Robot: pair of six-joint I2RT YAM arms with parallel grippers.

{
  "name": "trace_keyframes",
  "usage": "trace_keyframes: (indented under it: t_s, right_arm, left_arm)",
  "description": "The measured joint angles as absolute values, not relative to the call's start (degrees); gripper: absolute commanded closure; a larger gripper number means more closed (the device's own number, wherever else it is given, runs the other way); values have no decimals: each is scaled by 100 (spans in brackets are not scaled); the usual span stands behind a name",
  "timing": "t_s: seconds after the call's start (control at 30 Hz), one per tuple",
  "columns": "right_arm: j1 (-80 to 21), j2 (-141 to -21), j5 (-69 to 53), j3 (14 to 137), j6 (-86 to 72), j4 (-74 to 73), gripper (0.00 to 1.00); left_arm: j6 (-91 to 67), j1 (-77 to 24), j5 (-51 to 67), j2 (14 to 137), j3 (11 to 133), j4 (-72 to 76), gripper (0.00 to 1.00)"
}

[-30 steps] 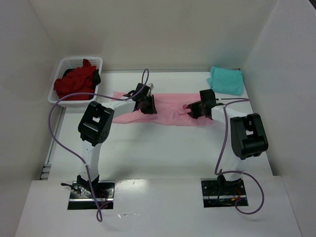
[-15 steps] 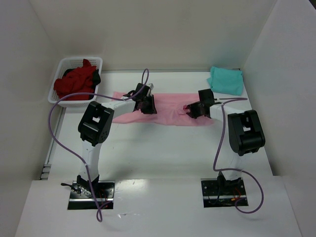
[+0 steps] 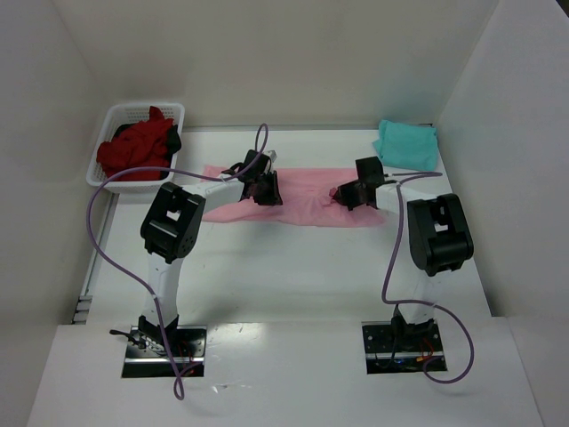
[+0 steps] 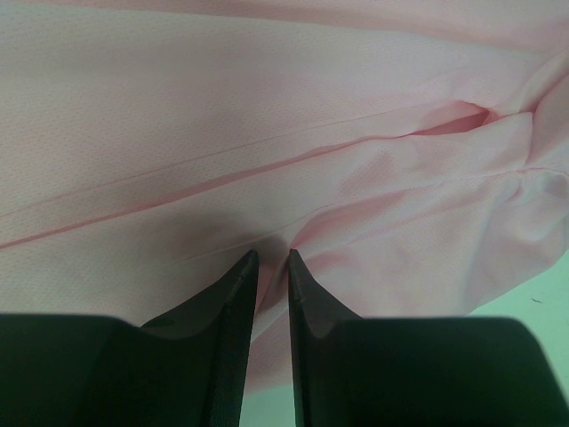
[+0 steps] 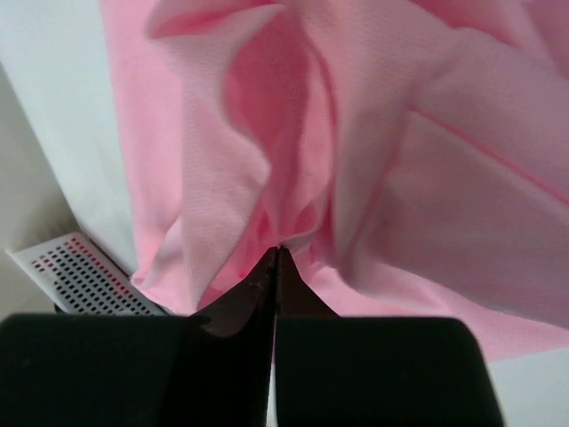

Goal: Fold and stack the t-shirts
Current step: Fold the other side of the tshirt into a rectangle

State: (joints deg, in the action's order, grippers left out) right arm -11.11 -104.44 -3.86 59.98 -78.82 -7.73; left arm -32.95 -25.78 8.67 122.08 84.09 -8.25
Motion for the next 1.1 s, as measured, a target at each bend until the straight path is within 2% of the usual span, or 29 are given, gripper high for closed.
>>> trace_keyframes:
  t_s: [0.33, 0.53, 0.57, 0.6, 0.63, 0.67, 0.7, 0.77, 0.8, 0.9, 0.97, 1.03, 1.1]
  right_arm:
    - [-1064, -10519, -277, 6946, -7546, -874, 100]
    - [-999, -11100, -245, 7776, -7206, -1005, 98]
    - [-993, -11223, -253, 7883, -7145, -1014, 94]
    - [-990, -11330, -269, 7955, -7104, -1017, 94]
    - [-985, -11517, -296, 8057, -7025, -1015, 76]
    - [-983, -11611, -317, 8074, -6990, -1013, 67]
    - [-981, -11691, -341, 8075, -6950, -1038, 66]
    - [-980, -11848, -374, 8073, -6861, -1122, 42]
    - [-980, -11868, -371, 8068, -6802, -1151, 35]
    - [-980, -11819, -263, 8064, -6632, -1252, 27]
    - [-976, -11709, -166, 8034, -6528, -1300, 25]
    - [-967, -11453, -21, 7914, -6396, -1379, 26]
    - [-957, -11130, 122, 7764, -6277, -1457, 32]
  left_arm:
    - [-3295, -2578, 867, 12208, 8409, -823, 71]
    - [-3295, -2577, 867, 12218, 8409, -786, 71]
    - [-3295, -2575, 866, 12219, 8409, -776, 71]
    - [-3295, -2574, 865, 12220, 8409, -766, 71]
    - [-3295, -2574, 866, 12225, 8409, -760, 71]
    - [-3295, -2572, 869, 12228, 8409, -752, 71]
    - [-3295, -2571, 869, 12228, 8409, -745, 71]
    - [-3295, -2571, 869, 12228, 8409, -740, 71]
    - [-3295, -2570, 869, 12229, 8409, -737, 71]
    - [-3295, -2569, 870, 12231, 8409, -732, 71]
    - [-3295, -2569, 871, 12232, 8409, -730, 71]
    - [-3295, -2566, 876, 12235, 8409, -723, 71]
    - [-3302, -2557, 886, 12239, 8409, -718, 71]
